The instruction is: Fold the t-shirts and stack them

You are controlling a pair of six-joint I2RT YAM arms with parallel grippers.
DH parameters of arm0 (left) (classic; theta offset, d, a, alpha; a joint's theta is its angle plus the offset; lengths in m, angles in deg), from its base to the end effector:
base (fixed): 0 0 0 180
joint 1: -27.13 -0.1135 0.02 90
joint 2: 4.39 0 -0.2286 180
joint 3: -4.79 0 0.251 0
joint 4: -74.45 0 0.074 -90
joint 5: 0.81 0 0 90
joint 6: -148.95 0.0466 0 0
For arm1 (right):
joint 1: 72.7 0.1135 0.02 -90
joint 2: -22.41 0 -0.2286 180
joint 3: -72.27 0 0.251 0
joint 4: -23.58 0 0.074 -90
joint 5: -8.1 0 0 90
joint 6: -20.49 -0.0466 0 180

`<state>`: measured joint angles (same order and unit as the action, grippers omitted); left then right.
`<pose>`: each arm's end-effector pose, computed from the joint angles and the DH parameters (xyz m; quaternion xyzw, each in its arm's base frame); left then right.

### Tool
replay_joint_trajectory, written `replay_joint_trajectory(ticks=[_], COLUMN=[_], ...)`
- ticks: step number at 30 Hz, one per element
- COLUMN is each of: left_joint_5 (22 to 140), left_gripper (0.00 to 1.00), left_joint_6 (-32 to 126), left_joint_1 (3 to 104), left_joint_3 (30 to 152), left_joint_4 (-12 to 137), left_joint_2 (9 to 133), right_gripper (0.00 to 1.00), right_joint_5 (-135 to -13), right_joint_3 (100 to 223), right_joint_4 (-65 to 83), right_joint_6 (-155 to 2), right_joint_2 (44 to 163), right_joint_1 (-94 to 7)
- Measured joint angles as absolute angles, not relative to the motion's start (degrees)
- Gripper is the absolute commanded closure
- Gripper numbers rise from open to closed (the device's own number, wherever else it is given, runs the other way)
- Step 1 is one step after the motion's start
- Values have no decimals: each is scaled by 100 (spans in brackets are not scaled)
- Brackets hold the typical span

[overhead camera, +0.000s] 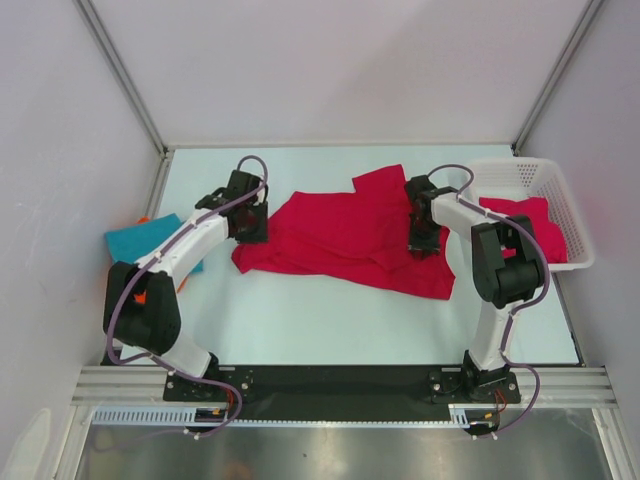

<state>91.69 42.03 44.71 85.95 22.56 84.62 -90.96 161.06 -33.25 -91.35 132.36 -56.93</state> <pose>0.3109 -0.0964 0.2037 -0.0001 0.9651 -0.0573 0.2555 0.3456 0.0900 0.1204 0.0607 0.9896 -0.0407 0.1240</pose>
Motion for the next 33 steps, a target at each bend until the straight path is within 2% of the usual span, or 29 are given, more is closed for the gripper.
replay_joint_trajectory(ticks=[2, 3, 4, 10, 24, 28, 30, 33], left_joint_5=[9253, 9285, 9320, 9392, 9526, 9611, 9657, 9696], left_gripper=[64, 64, 64, 64, 65, 65, 65, 65], left_joint_6=[4203, 4203, 4203, 4203, 4189, 4189, 4189, 4189], left_joint_1=[4583, 4624, 4657, 4718, 4957, 5018, 5044, 5075], left_joint_3=[8595, 8595, 8595, 8592, 8625, 8669, 8669, 8702], left_joint_4=[2256, 2267, 2276, 2383, 2612, 2639, 2645, 2630], left_joint_2=[8462, 8462, 8462, 8537, 9730, 9940, 10043, 10124], right_gripper=[91, 99, 100, 100, 100, 81, 76, 75], right_joint_5=[-9063, -9026, -9011, -8998, -9006, -9009, -9026, -9052], right_joint_3=[16114, 16114, 16114, 16114, 16112, 16112, 16112, 16112], right_joint_4=[-3308, -3282, -3269, -3269, -3269, -3271, -3279, -3304], right_joint_6=[-9118, -9120, -9116, -9087, -9044, -9048, -9035, -9026], right_joint_2=[13242, 13245, 13247, 13247, 13223, 13223, 13223, 13223], right_joint_1=[-5684, -5671, -5660, -5653, -5658, -5660, -5664, -5688])
